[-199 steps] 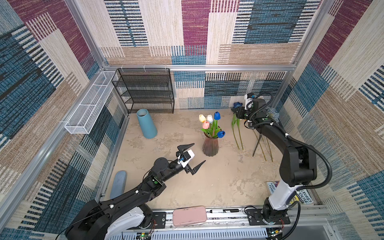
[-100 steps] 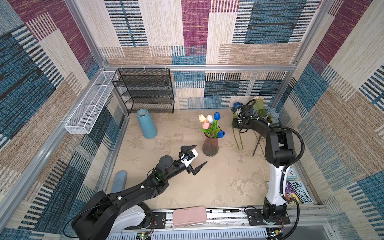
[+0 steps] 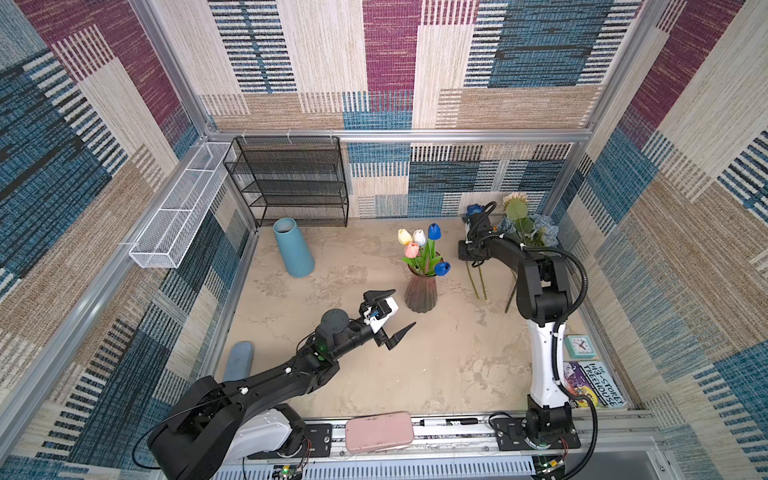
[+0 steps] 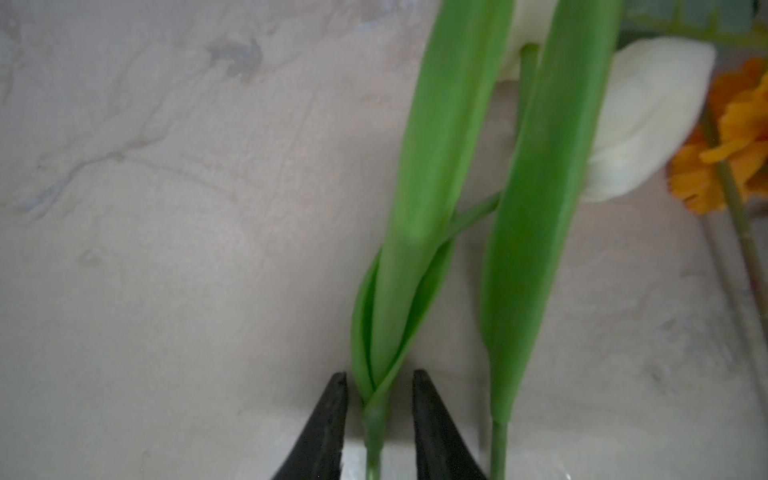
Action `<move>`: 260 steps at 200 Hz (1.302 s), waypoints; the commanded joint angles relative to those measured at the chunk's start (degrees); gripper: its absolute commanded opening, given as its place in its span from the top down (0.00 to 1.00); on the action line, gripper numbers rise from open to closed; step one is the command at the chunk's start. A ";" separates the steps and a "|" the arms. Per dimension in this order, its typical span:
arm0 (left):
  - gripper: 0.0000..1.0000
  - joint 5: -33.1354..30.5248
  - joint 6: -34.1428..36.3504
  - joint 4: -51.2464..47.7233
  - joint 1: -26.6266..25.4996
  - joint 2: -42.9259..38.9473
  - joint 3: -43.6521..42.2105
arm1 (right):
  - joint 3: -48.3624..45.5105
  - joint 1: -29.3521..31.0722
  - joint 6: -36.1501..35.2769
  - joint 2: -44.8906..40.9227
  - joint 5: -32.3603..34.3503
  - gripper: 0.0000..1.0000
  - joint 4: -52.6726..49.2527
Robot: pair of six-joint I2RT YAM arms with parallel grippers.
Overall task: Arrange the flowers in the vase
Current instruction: 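Lower the right gripper onto the white tulip stem and close it, then lift the white tulip upright with the right gripper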
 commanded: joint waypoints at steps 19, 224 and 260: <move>0.02 0.20 0.82 1.73 -0.01 -1.12 -0.50 | 0.37 0.55 -0.26 1.48 -0.46 1.00 -1.96; 0.01 0.19 -0.25 1.67 0.00 -3.96 -1.39 | -20.00 -4.85 14.08 -24.94 -51.46 1.00 21.15; 0.01 0.35 -0.19 1.45 -0.01 -3.79 -1.12 | -17.74 -5.71 11.03 -23.21 -43.30 1.00 13.95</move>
